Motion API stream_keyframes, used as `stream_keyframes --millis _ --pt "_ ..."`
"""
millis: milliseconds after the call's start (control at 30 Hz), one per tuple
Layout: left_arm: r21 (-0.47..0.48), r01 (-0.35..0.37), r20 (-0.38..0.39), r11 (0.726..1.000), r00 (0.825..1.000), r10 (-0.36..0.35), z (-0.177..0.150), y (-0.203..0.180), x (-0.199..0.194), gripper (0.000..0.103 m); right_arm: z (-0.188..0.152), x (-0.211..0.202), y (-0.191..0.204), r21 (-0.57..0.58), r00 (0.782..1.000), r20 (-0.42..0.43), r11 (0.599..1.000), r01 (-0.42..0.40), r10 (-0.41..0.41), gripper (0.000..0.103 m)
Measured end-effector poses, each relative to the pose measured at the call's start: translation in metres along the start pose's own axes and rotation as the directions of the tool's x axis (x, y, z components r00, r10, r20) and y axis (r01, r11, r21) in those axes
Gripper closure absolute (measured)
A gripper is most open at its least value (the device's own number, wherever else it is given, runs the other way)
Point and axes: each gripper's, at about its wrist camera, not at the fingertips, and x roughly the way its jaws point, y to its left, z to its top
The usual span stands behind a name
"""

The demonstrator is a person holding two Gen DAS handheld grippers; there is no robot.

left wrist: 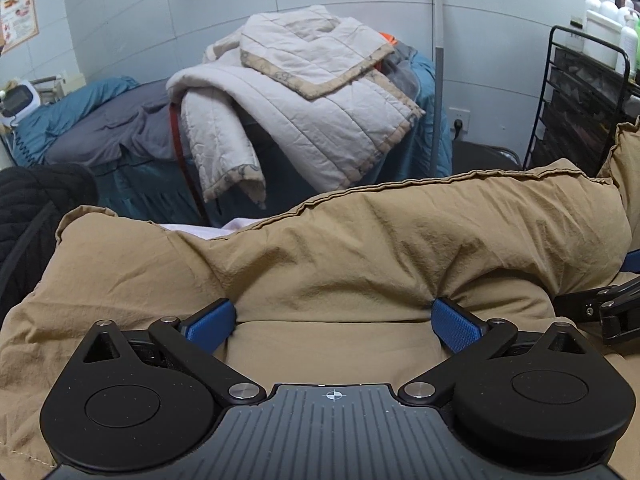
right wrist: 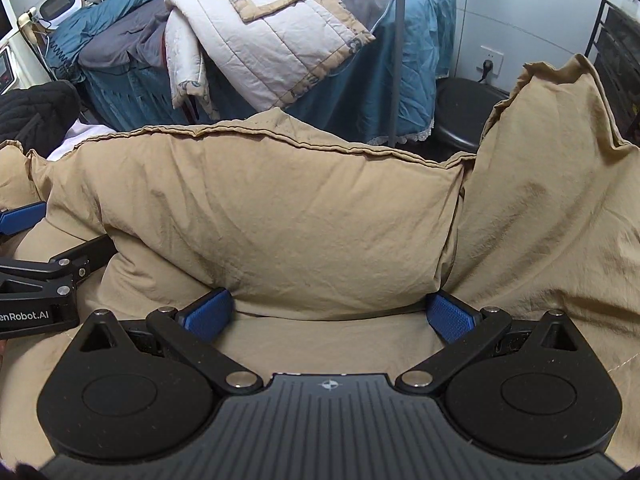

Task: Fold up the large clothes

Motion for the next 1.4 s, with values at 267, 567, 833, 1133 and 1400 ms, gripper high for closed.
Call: stream_keyframes --millis 267,567,833,1133,1400 --pt "0.075 -0.045 0.006 0.996 0.999 0.045 0.004 -0.009 -0.023 0.000 0.000 -0.009 0.004 -0.011 1.000 0.004 1.000 0.016 -0.016 0.000" --pt "0.112 -0.032 0.014 0.993 0.999 0.030 0.001 0.006 -0.106 0.000 -0.004 -0.086 0.020 -0.030 0.993 0.083 0.996 0.081 -0.078 0.000" --pt "0.055 -0.145 -0.086 0.988 0.985 0.150 -0.028 0.071 -0.103 0.000 -0.008 -0.110 -0.024 0.009 0.970 0.104 0.975 0.221 -0.221 0.000" --pt "0.043 -0.077 -0.070 0.996 0.994 0.080 -0.032 0.087 -0.105 0.000 -0.053 -0.105 -0.064 0.055 0.994 0.062 0.995 0.084 -0.087 0.007" --pt "0.009 -0.095 -0.041 0.995 0.995 0.095 0.022 0.081 -0.113 0.000 0.017 -0.118 -0.028 -0.024 0.989 0.142 0.999 0.034 -0.030 0.000"
